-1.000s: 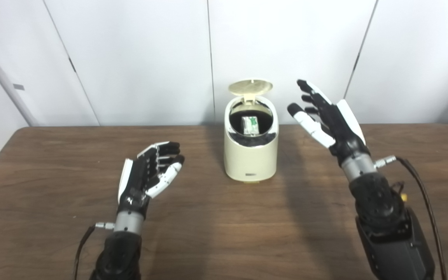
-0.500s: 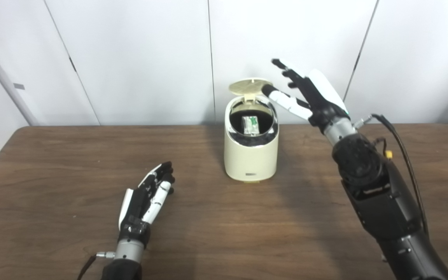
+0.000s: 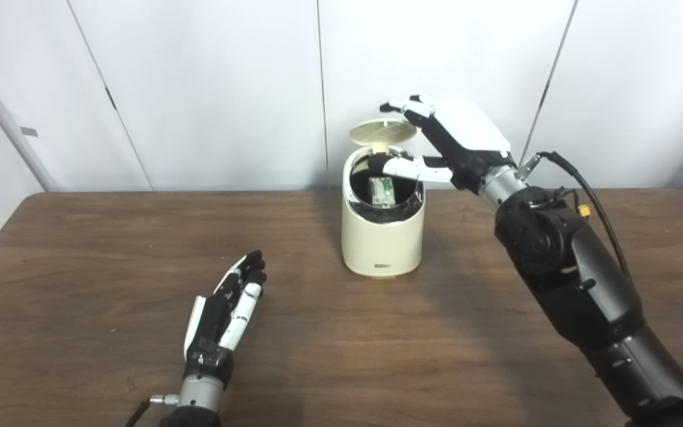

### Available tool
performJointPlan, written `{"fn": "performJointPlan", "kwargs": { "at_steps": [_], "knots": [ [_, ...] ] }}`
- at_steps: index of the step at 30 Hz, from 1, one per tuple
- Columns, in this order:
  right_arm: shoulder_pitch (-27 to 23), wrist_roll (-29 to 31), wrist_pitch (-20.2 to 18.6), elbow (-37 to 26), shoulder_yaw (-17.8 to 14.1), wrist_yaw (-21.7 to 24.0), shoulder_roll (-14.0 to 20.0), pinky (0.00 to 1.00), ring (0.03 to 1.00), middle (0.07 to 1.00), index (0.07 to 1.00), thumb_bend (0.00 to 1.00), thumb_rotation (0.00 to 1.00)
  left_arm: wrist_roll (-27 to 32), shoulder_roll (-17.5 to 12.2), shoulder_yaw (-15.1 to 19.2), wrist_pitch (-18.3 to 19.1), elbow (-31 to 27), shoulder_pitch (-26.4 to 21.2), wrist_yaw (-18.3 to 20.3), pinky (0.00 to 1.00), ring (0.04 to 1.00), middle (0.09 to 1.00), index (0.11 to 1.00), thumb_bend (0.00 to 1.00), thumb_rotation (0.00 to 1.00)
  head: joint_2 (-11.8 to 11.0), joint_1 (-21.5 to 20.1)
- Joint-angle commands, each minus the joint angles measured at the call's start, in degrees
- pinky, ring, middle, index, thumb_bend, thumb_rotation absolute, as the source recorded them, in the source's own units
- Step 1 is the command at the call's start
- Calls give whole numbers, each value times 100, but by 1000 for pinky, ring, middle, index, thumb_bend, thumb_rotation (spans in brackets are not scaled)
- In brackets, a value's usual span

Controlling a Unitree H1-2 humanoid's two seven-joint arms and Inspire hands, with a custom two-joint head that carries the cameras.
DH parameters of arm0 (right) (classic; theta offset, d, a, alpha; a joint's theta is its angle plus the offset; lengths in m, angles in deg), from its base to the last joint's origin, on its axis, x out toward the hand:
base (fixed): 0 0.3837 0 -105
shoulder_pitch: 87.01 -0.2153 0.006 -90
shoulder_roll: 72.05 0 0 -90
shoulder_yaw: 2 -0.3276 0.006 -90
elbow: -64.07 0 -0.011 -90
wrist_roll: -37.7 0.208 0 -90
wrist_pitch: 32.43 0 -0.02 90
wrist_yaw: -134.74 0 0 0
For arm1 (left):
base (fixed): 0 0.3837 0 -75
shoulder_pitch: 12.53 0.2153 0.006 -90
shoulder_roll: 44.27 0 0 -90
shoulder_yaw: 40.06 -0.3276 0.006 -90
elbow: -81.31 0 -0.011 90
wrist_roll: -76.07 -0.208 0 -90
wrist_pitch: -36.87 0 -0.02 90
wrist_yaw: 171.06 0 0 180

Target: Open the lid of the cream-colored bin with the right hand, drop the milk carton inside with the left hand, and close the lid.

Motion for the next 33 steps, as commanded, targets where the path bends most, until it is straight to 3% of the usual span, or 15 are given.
{"fn": "performJointPlan", "kwargs": {
  "at_steps": [1, 8, 11, 16, 20, 33],
  "knots": [
    [-355, -293, 156, -310, 3, 62, 144, 861, 937, 837, 826, 580, 949, -74, 0, -19, -50, -162, -81, -7, 891, 866, 877, 902, 455, 732, 7, 3],
    [-226, -1121, 125, -855, 46, 583, 339, 822, 886, 775, 769, 569, 927, -46, -7, 2, -118, -21, -152, -17, 876, 863, 873, 897, 470, 755, -21, -33],
    [-147, -1364, 113, -977, 31, 756, 333, 777, 850, 750, 760, 574, 942, 6, 4, 51, -157, 65, -201, -36, 889, 860, 867, 891, 466, 721, -13, -45],
    [46, -1473, 112, -1031, -18, 958, 248, 874, 866, 743, 758, 579, 888, -63, -32, 51, -223, 150, -255, -27, 871, 856, 866, 892, 464, 728, -4, -9],
    [168, -1628, 107, -1048, 67, 1207, 172, 877, 876, 755, 765, 584, 899, -83, -32, 50, -247, 178, -276, -40, 870, 860, 868, 894, 469, 748, -14, -38],
    [624, -1856, 485, -810, 400, 1233, -176, 886, 895, 760, 772, 578, 947, -137, 24, 45, -214, 137, -277, -106, 845, 857, 867, 884, 481, 745, 24, 18]
  ]
}}
